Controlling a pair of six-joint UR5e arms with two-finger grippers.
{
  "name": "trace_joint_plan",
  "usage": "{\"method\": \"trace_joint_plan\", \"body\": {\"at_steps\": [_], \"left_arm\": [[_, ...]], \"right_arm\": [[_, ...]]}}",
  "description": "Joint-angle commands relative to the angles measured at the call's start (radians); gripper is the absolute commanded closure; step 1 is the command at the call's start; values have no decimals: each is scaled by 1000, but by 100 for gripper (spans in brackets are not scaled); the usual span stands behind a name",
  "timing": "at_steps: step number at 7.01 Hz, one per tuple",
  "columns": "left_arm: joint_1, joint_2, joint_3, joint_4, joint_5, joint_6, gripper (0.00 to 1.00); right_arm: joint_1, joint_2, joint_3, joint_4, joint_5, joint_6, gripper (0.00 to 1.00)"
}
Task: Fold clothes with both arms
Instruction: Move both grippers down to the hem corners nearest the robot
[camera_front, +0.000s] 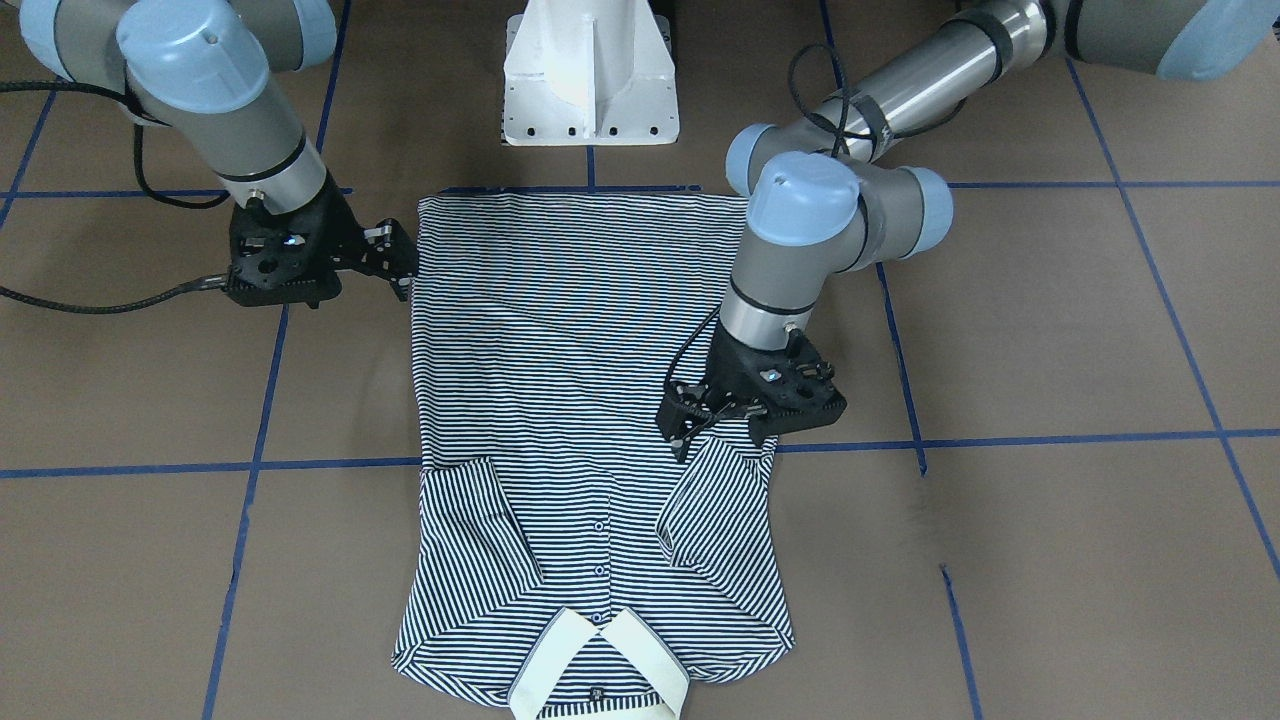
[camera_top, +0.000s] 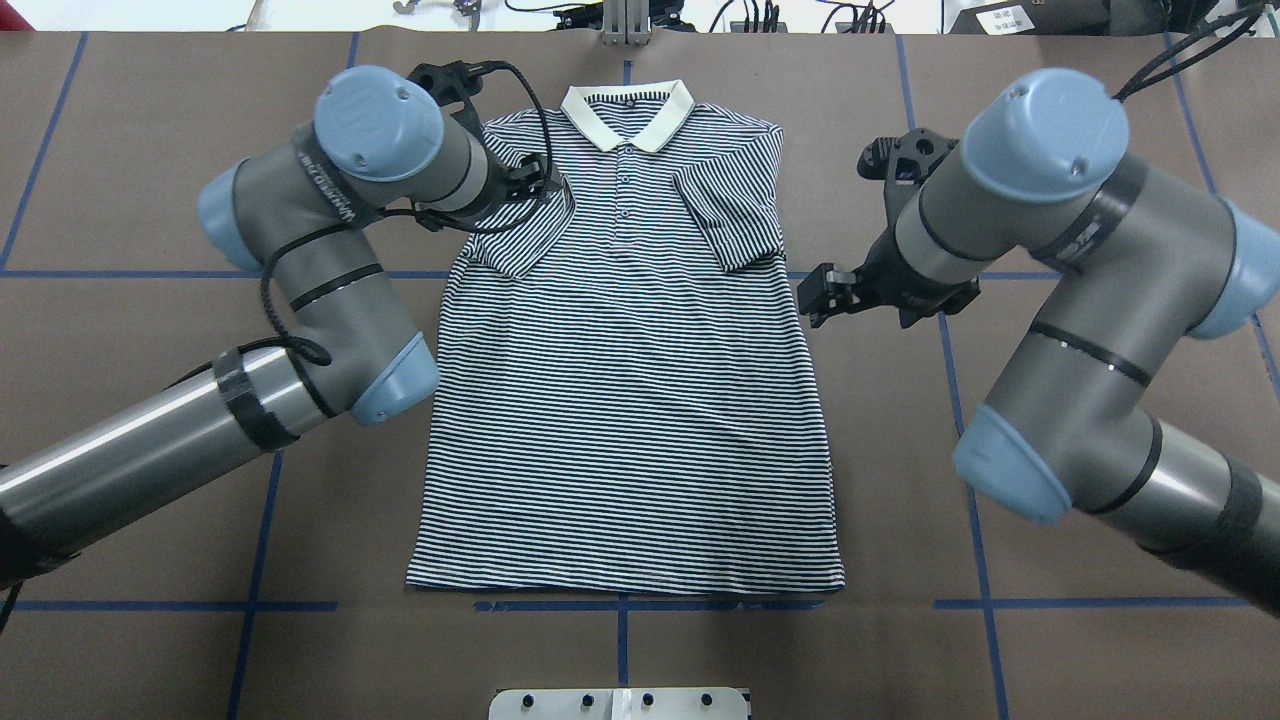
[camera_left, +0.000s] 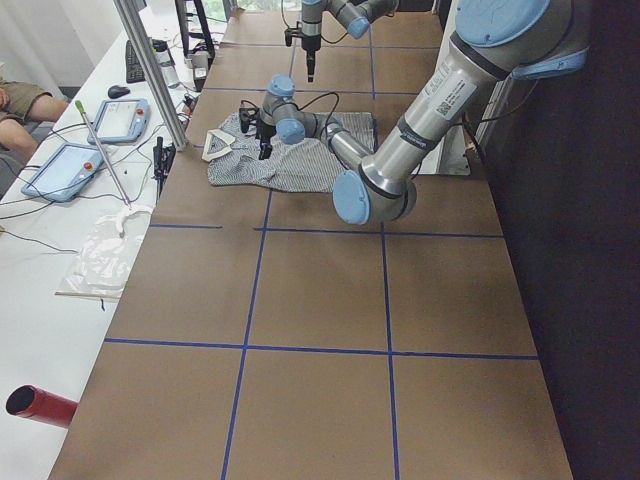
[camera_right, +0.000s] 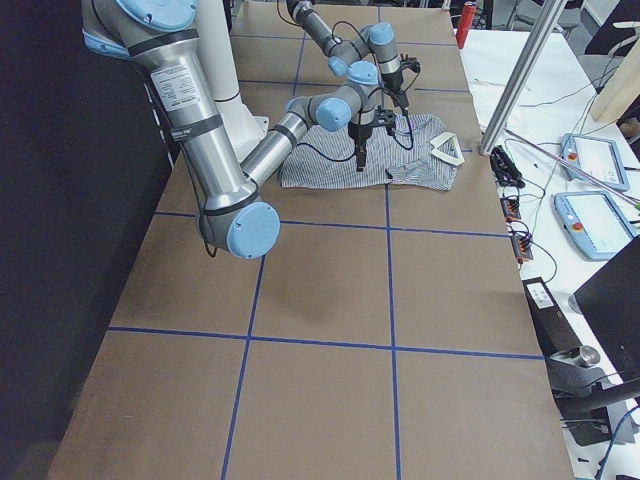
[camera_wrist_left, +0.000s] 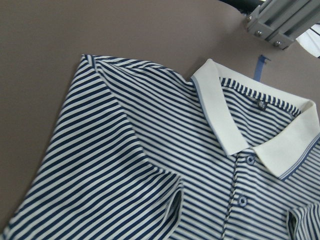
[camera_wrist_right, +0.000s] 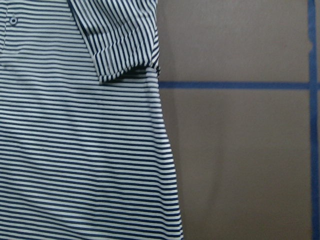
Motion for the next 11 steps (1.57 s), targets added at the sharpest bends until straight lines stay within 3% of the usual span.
{"method": "trace_joint_plan", "body": {"at_steps": [1,3,6,11], "left_arm": [[7,134,-268,162,-5,72,0],[15,190,-348,186,-26,73,0],[18,191,-342,182,-28,73,0],[30,186,-338,181,-28,73,0]], "right_arm": [[-229,-78,56,121,-196,310,0],[-398,-130,71,130,-356,415,0],[-435,-205,70,138,-361,425,0],[-474,-220,62,137,-321,425,0]]}}
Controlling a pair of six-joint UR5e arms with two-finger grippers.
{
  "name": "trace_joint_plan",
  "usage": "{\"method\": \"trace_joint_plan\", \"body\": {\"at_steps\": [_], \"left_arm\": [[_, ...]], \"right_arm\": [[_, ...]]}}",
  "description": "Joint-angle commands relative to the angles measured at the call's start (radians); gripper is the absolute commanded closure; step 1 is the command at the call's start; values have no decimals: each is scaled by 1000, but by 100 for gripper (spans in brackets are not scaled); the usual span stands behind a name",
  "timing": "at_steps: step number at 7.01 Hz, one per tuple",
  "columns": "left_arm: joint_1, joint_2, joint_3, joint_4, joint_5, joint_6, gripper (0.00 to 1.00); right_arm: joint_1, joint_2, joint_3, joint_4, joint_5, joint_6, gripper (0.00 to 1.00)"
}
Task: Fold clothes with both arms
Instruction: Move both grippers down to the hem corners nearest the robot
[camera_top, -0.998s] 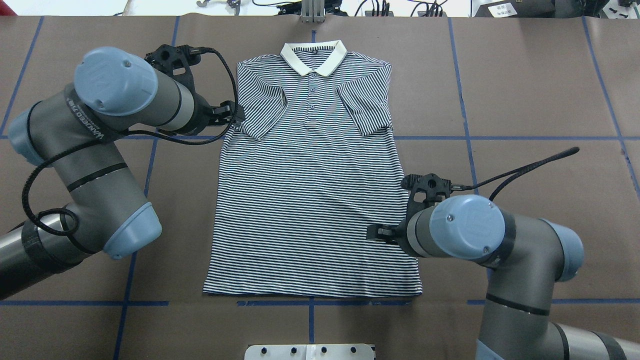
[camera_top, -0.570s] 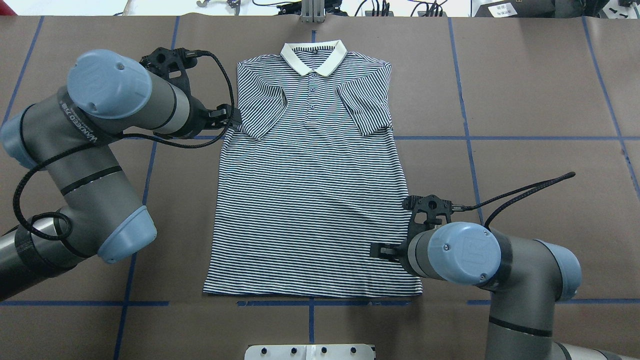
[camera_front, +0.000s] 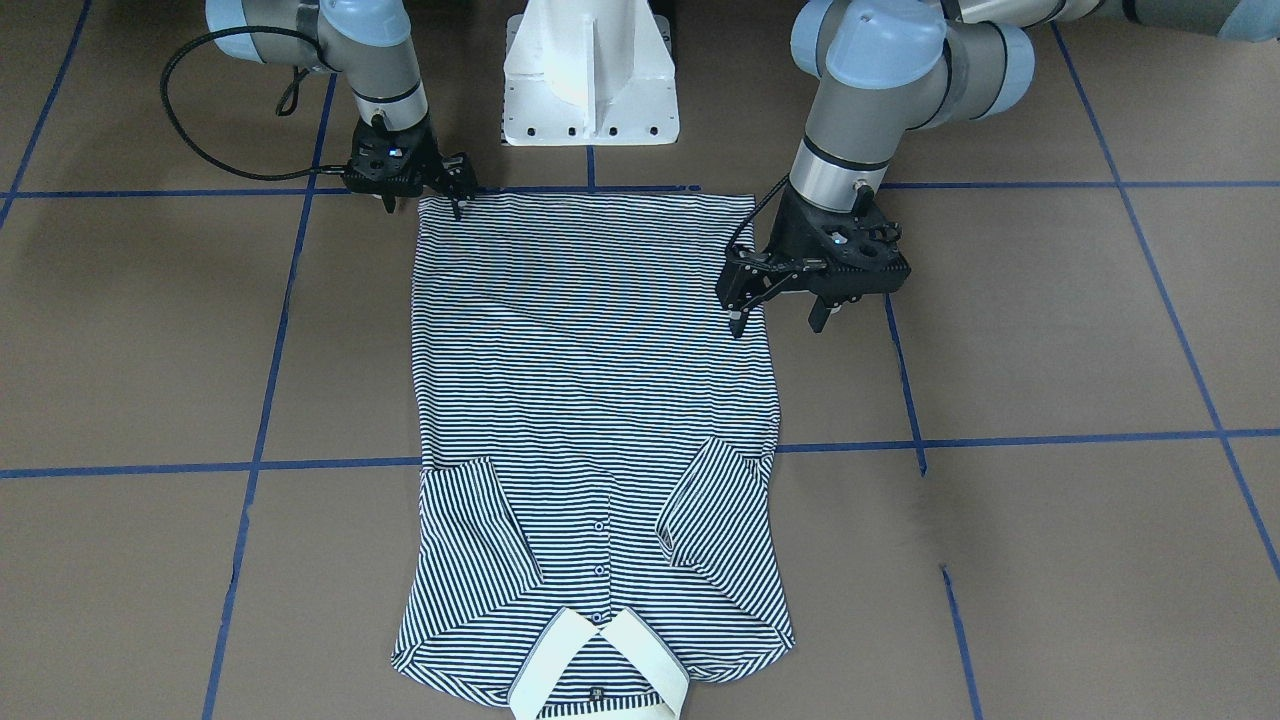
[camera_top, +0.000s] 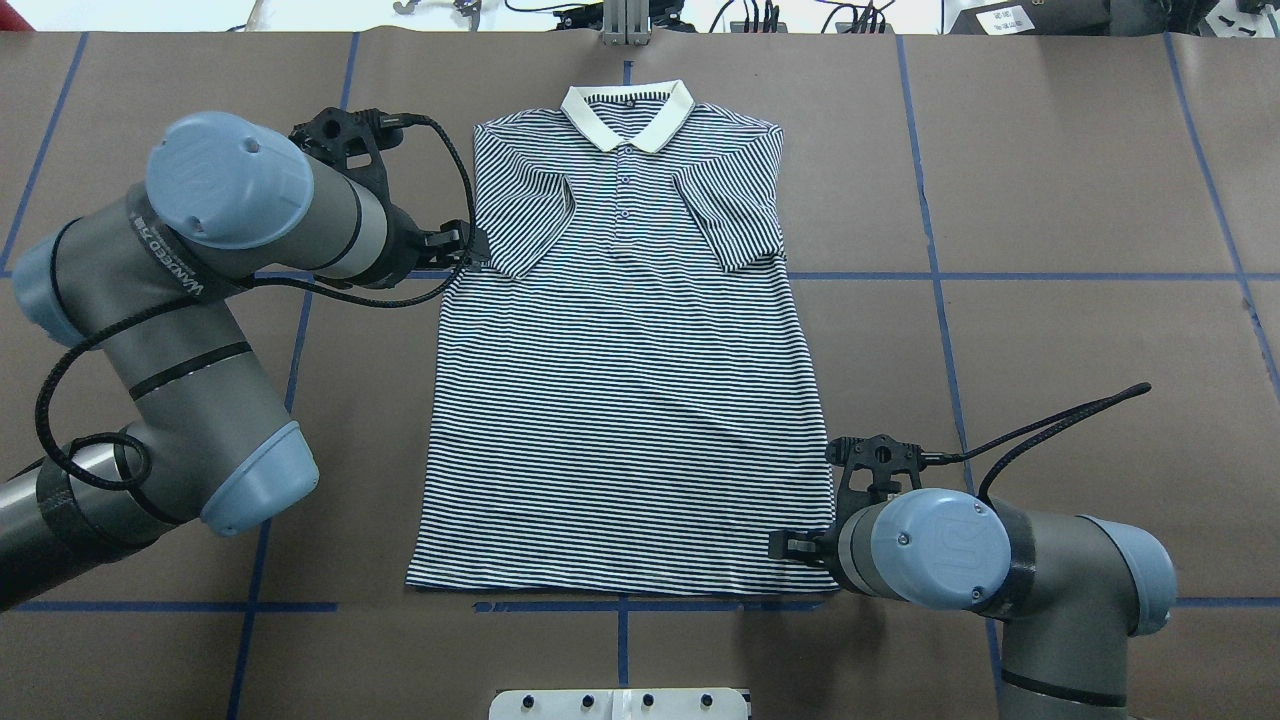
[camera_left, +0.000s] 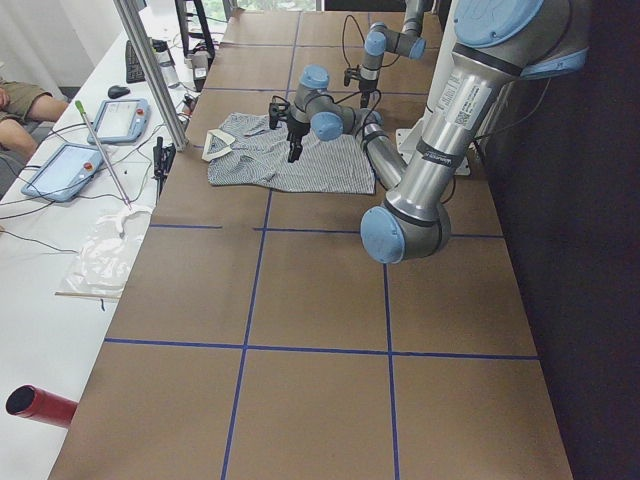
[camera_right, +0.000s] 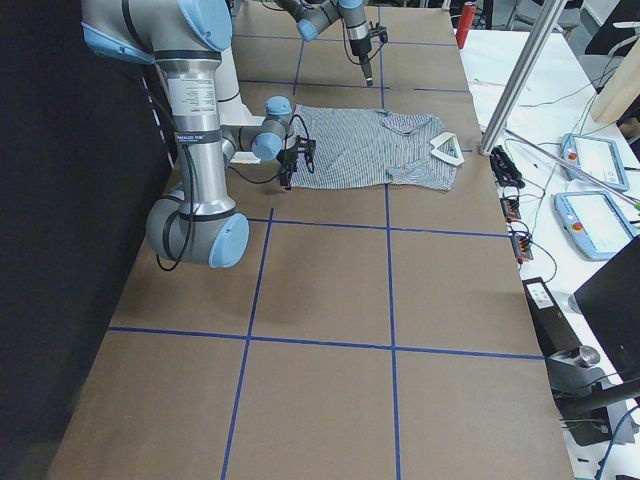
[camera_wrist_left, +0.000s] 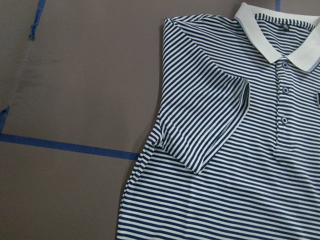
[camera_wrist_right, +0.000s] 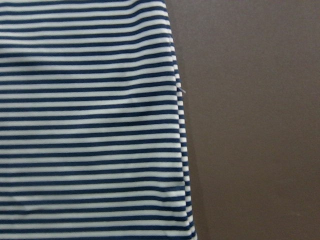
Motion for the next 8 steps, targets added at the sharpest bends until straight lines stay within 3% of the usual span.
{"method": "trace_joint_plan", "body": {"at_steps": [1,3,5,6,7,8], "left_arm": [[0,-4,2,0,0,0,0],[0,-4,1,0,0,0,0],[0,-5,-2,0,2,0,0],[0,-5,-1,0,2,0,0],[5,-7,2,0,2,0,0],[5,-7,4,-4,2,0,0]], "right_arm": [[-7,-1,-3,0,27,0,12],[-7,1,-5,0,35,-2,32],[-7,5,-6,0,47,-8,63],[-5,5,-5,0,53,-11,85],[-5,7,-3,0,53,-11,100],[-5,10,0,-2,58,-9,100]]}}
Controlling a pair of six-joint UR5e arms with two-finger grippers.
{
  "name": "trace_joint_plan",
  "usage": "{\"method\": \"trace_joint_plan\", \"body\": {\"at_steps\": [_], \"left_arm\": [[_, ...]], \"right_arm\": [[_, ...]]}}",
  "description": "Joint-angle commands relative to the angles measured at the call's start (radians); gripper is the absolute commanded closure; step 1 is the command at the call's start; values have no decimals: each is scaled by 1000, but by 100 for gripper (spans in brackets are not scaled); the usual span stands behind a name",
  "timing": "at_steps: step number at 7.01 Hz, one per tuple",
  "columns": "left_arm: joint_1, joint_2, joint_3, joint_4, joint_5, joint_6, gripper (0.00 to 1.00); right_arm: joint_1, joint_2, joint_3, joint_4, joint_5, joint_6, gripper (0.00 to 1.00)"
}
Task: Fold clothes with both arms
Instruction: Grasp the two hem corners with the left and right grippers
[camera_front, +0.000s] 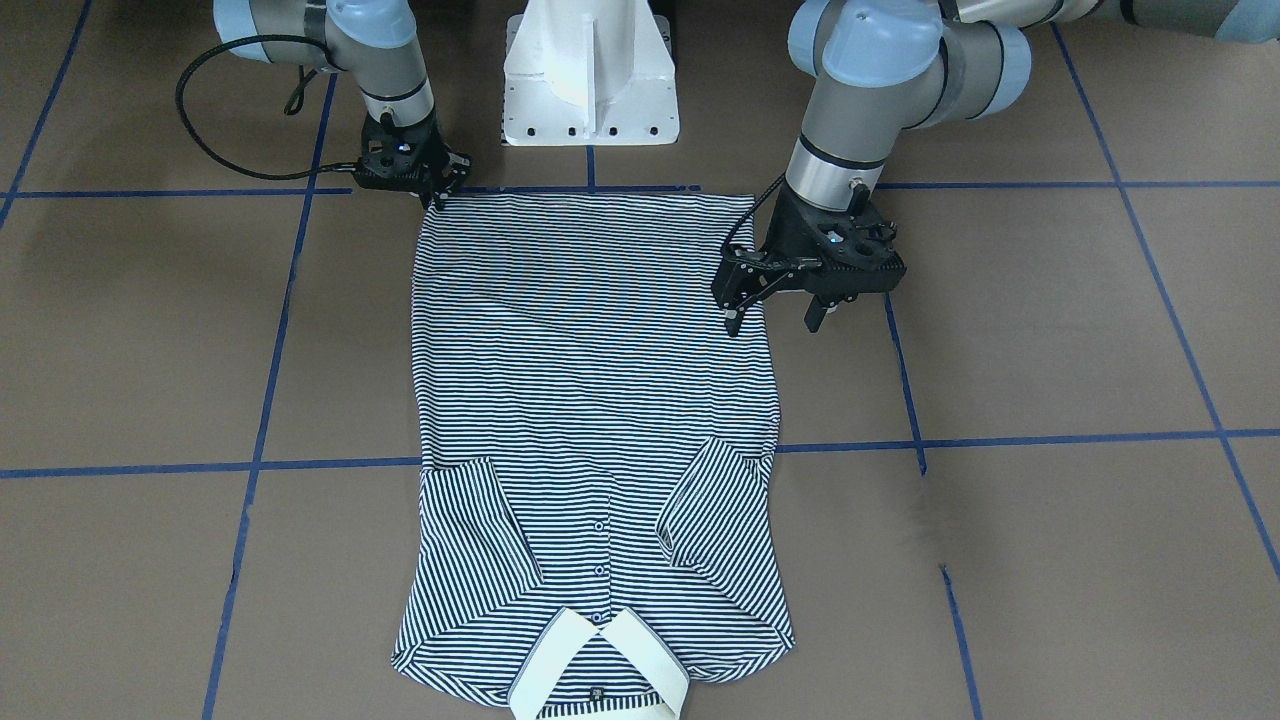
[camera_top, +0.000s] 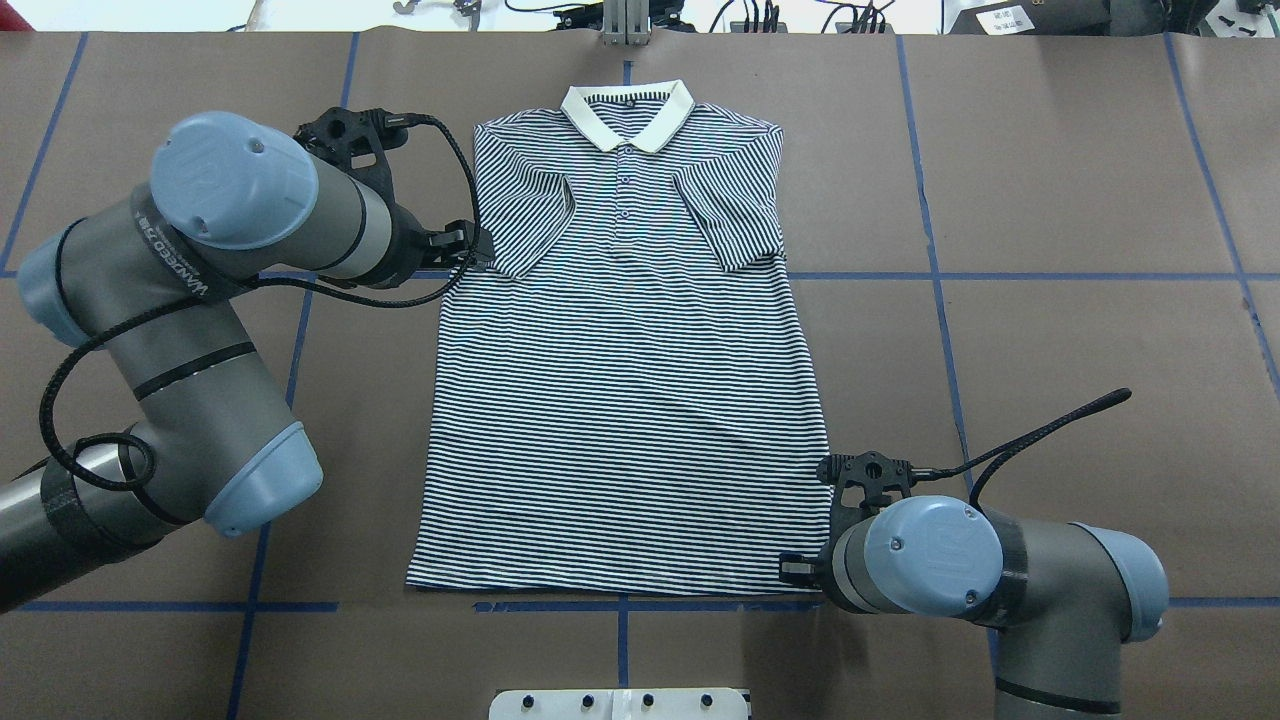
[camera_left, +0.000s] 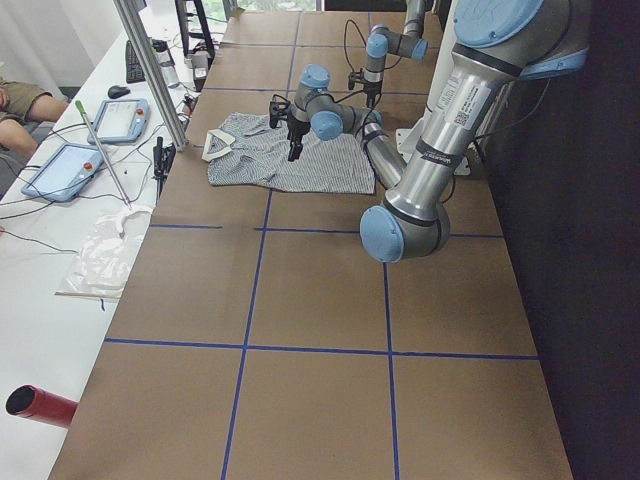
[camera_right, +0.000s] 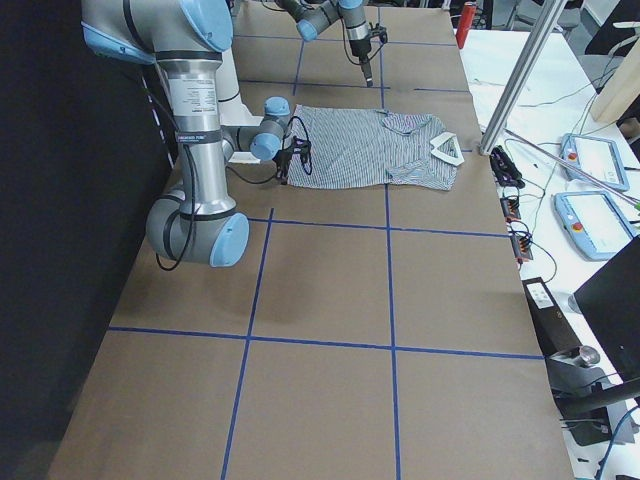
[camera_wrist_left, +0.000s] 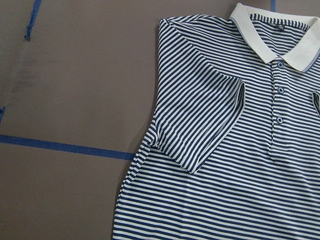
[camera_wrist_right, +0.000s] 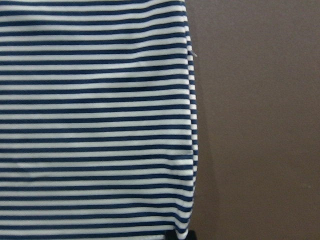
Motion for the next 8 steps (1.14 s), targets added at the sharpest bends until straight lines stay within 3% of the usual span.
{"method": "trace_joint_plan", "body": {"at_steps": [1,3,4,6,8], "left_arm": [[1,-1,2,-2,0,0,0],[21,18,-28,7,-12,-61,0],[90,83,-71,4,-23,-206,0],[292,221,-194,5,75,-378,1],[447,259,-200,10,174,-535,1]], "right_arm": [[0,3,6,0,3,8,100],[5,10,46,2,-13,46,100],[14,7,78,2,-9,42,100],[20,35,95,6,-16,48,100],[26,38,100,8,-16,48,100]]}}
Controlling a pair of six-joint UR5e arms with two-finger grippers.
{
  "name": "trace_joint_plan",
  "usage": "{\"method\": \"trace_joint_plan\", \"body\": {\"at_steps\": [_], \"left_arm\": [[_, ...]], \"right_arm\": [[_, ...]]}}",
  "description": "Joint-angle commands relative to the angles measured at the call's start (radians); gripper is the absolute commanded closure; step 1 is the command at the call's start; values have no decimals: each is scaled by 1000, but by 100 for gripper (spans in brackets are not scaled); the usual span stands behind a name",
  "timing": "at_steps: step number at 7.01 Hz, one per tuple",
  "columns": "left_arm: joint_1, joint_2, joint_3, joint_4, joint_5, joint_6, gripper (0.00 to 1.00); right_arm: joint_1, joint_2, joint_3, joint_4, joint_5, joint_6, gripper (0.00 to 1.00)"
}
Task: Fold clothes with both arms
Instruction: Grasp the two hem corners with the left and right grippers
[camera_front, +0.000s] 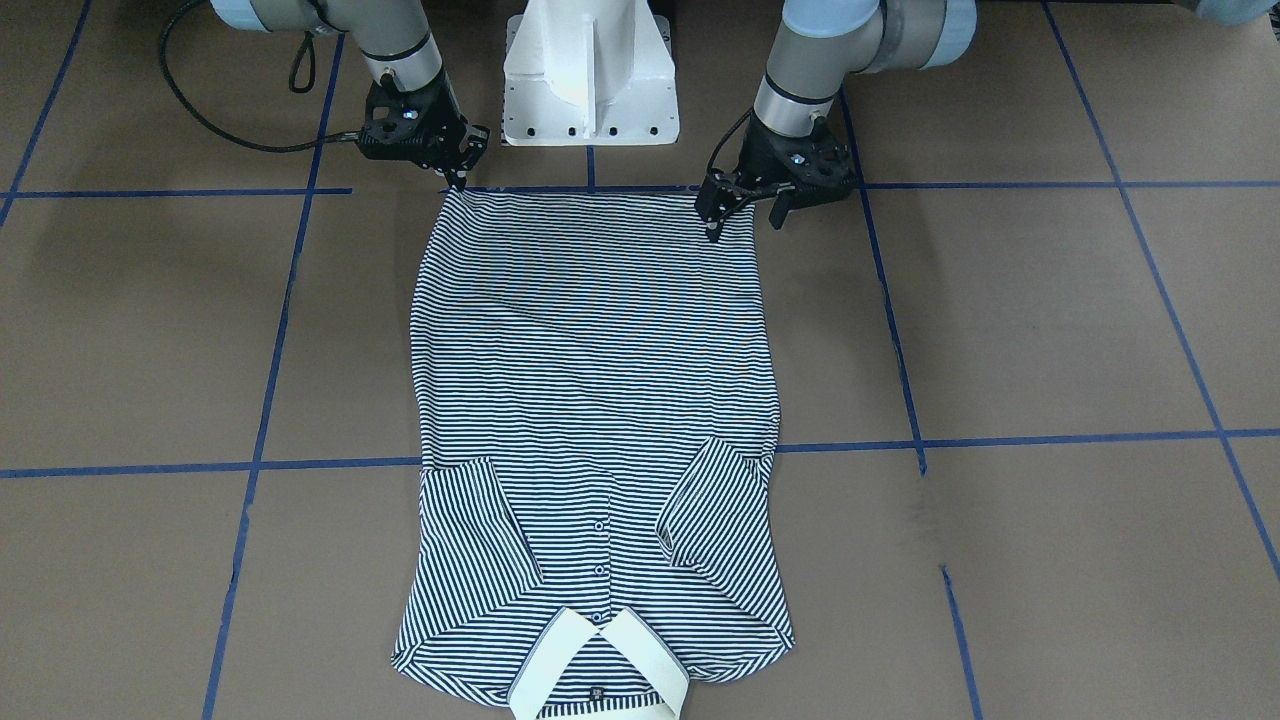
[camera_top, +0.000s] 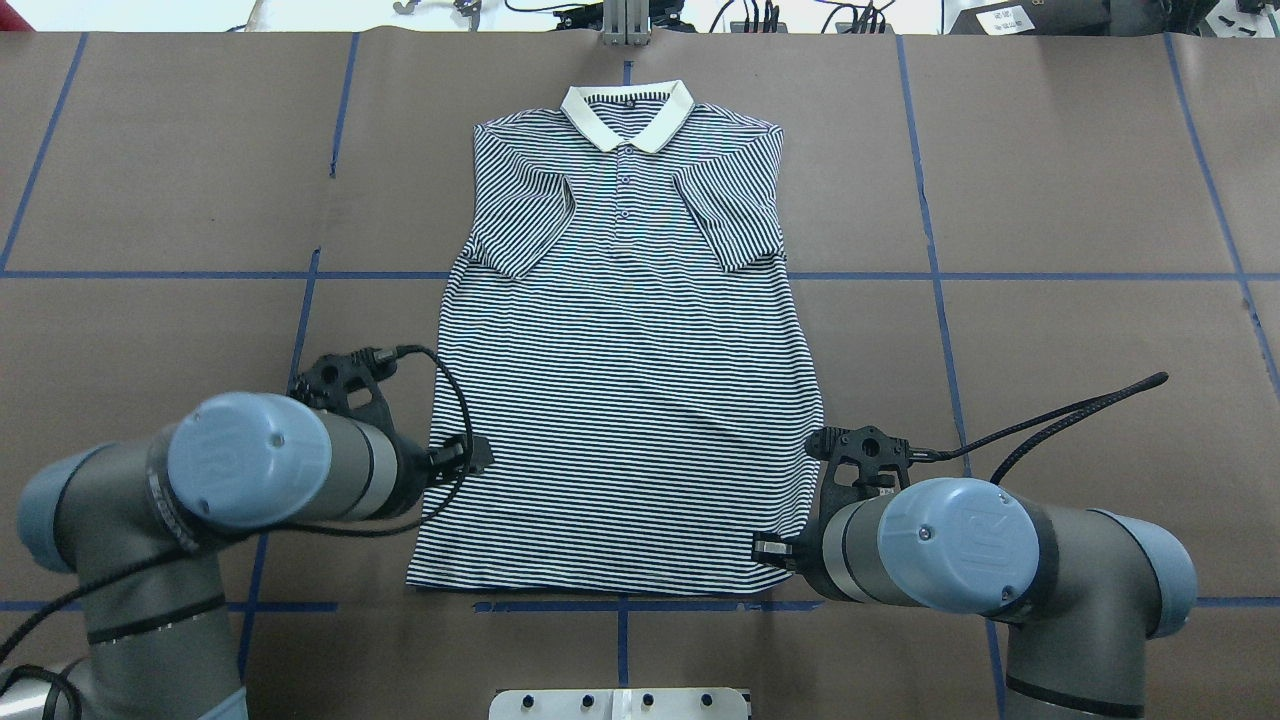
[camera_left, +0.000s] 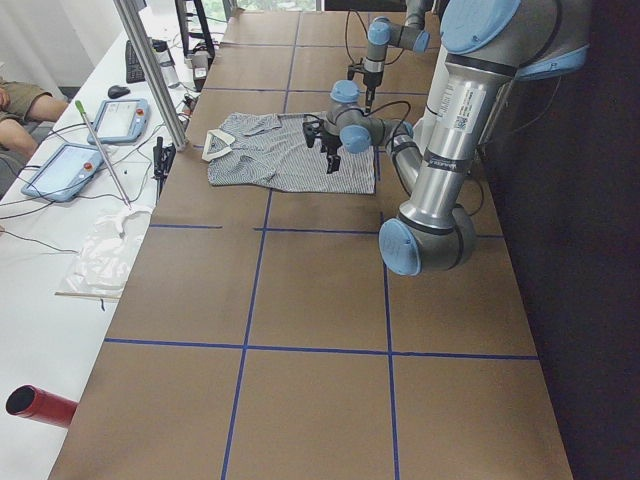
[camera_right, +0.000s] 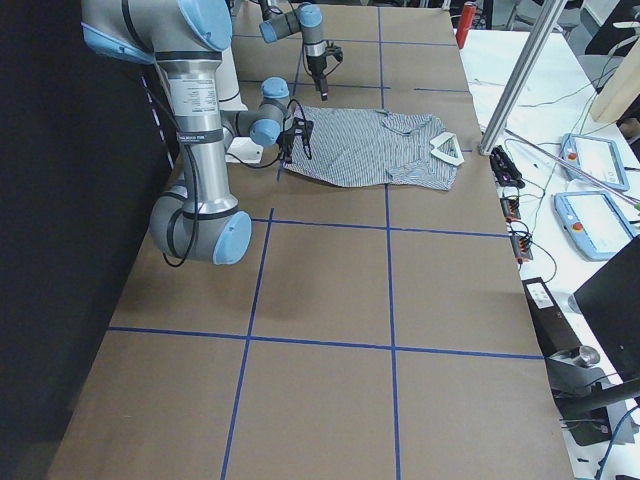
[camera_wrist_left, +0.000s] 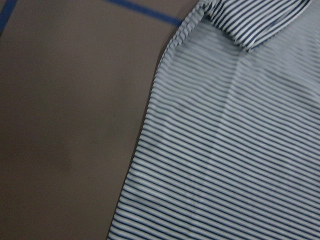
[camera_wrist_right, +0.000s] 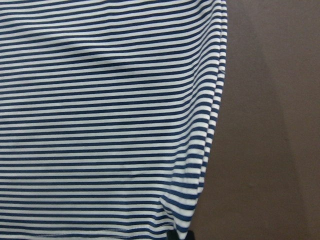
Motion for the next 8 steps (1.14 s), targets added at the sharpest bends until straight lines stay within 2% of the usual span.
{"method": "trace_joint_plan", "body": {"at_steps": [1,8], "left_arm": [[141,52,2,5,82,-141,1],[128,60,54,6,83,-136,7]], "right_arm": [[10,15,3,1,3,0,100],[13,13,0,1,4,0,100]]}}
